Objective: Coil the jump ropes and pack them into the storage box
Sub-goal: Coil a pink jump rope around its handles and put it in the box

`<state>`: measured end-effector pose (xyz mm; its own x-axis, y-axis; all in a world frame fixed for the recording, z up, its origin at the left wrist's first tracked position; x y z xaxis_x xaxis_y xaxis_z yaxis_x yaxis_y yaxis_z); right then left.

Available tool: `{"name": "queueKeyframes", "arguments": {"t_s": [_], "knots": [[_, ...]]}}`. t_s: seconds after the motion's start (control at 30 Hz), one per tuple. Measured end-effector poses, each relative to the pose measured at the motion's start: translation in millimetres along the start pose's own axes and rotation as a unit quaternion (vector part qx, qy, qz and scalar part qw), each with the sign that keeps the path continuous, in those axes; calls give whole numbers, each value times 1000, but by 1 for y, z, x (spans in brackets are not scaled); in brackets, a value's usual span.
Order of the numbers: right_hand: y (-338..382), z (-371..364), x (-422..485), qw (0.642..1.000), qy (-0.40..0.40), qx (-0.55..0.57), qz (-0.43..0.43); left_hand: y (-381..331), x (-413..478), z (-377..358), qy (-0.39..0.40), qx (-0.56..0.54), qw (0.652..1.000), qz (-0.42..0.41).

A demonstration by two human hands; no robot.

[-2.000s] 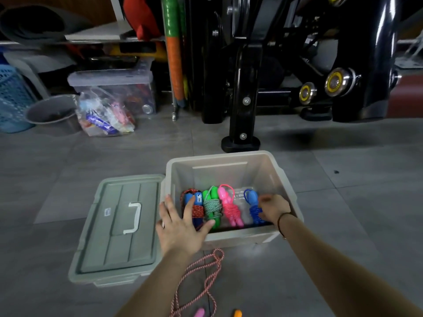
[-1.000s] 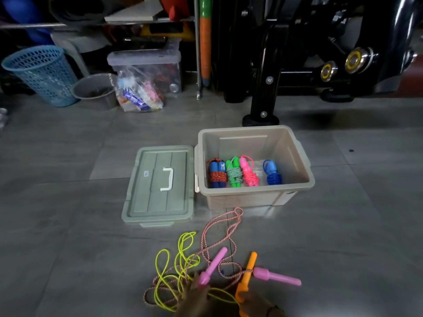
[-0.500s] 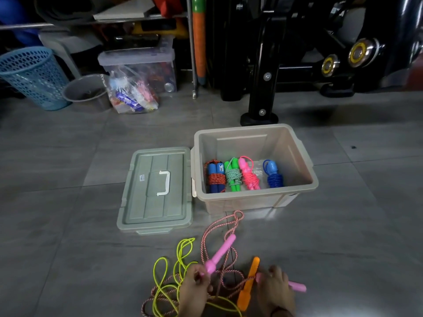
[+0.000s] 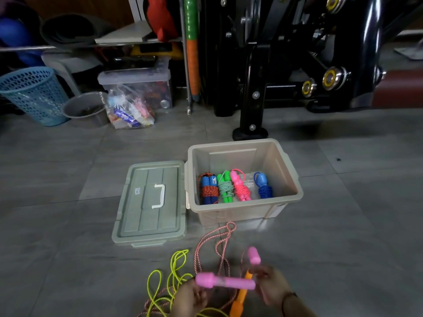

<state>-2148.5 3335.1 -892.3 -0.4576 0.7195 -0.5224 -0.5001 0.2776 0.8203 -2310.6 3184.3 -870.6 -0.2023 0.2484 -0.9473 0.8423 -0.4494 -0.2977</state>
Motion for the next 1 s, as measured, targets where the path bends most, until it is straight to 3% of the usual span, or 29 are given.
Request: {"name": "queueKeyframes", "arguments": {"t_s": [0.13,0.2,0.3,0.47,0.67,0.73,0.8,0.9,1.0], "knots": [[100,7,-29,988,-23,140,54,-39,-63,-25,40,-7,995,-87],[143,18,-50,979,20,192,72,-62,-95,-38,55,38,987,-146],[202,25,-102,970,134,155,128,-99,-150,-58,44,125,971,-197],[276,25,-188,951,212,44,221,-129,-263,-68,67,245,892,-374],[319,35,-252,947,199,134,215,-118,-353,-50,48,157,864,-475],[322,32,-262,942,170,178,227,-104,-368,-40,35,86,868,-488],[321,27,-266,937,128,200,258,-87,-376,-35,113,71,887,-443],[317,19,-267,923,65,217,310,-62,-368,-40,245,231,871,-358],[315,10,-267,928,29,176,326,-48,-355,-55,220,298,848,-379]]}}
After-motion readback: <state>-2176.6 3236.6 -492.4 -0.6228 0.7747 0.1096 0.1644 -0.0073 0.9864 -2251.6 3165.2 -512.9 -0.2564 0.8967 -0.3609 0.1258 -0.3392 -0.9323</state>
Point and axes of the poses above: each hand's wrist, its own x-axis towards the middle knuckle, its own z-axis out of the back of the hand, y = z × x, the point moved 1 cm from there along x, towards the middle knuckle, and after that the axes turned 10 degrees about z, right-handed, at the moved point
